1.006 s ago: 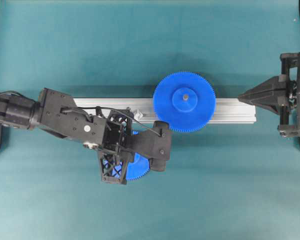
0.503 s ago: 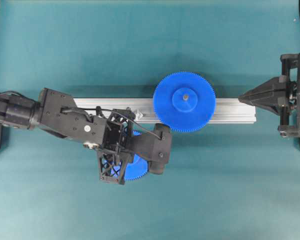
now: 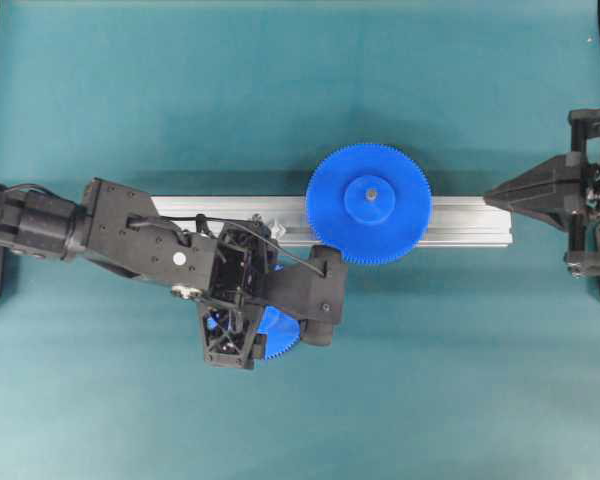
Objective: Insert the small gear onto the shaft.
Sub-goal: 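Lift the small blue gear and tilt it upright with the left gripper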
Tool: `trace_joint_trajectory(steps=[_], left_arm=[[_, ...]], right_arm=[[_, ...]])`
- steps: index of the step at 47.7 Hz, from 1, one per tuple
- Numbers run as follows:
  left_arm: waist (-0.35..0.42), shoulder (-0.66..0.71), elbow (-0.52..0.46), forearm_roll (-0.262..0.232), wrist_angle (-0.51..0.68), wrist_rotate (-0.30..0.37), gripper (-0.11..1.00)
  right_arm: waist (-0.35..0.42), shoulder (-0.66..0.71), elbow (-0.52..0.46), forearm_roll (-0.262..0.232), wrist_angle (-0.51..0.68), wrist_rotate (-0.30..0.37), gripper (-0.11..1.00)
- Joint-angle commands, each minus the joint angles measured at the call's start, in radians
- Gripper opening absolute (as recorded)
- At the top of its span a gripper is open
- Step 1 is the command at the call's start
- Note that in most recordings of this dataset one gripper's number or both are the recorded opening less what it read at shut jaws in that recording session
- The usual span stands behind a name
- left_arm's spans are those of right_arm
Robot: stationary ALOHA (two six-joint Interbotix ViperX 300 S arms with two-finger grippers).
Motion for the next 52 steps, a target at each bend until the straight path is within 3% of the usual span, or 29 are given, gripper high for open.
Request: trace_joint_trajectory(steps=[1,52], left_arm=[[-0.003,-0.017,-0.017,0.002,-0.005,-0.003,0.93],[0.003,0.054,0.023,0.002,-0.044,-0.026,0.93]], right_arm=[[-0.003,-0.003,-0.009,0.002,-0.005,0.011,0.0],[-0.003,-0.003,-0.003,0.002,-0.005,0.018,0.0]])
